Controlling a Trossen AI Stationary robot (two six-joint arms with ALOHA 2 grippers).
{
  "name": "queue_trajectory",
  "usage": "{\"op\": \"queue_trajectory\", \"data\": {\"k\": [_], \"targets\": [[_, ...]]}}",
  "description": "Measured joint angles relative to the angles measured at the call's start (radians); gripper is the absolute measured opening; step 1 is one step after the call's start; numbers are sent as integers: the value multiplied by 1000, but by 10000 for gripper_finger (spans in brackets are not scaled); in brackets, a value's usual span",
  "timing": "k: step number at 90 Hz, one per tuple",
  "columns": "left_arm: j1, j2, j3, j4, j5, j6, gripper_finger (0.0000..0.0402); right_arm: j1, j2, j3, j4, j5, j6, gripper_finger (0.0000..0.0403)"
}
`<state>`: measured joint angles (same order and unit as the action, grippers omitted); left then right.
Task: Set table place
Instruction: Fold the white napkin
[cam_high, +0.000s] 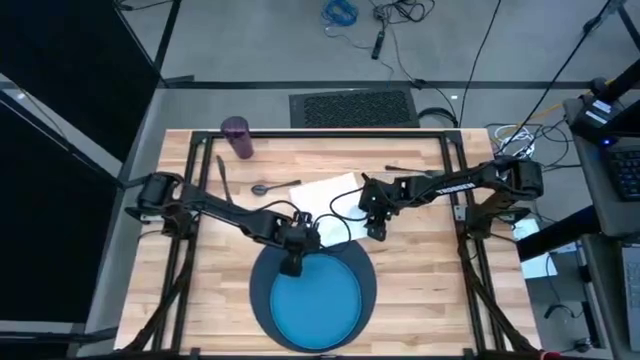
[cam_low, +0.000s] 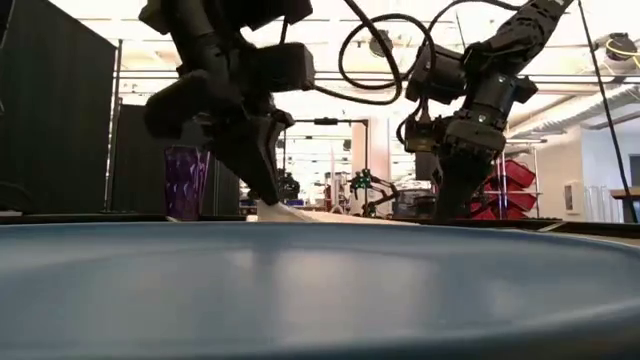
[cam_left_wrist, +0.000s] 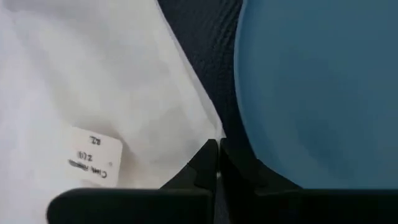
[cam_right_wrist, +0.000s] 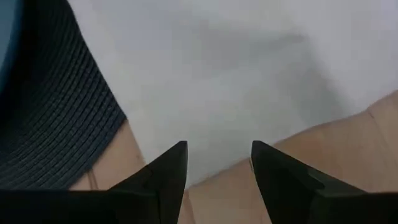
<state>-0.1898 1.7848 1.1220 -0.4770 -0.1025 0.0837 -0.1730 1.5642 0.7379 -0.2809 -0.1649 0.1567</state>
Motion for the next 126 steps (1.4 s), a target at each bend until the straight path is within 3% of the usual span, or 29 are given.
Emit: {"op": "queue_trajectory", "data": {"k": [46, 63, 98, 126], "targets": [[0, 13, 0, -5, 40, -2, 0, -1, 71, 5, 22, -43, 14, 167], [3, 13, 0, -8, -7, -105, 0, -1, 71, 3, 21, -45, 14, 167], [2, 13, 0, -73, -9, -105, 0, -1, 73, 2, 17, -48, 14, 167], [-34, 13, 0, -13, -8, -29, 0, -1, 73, 1, 18, -49, 14, 167]]}}
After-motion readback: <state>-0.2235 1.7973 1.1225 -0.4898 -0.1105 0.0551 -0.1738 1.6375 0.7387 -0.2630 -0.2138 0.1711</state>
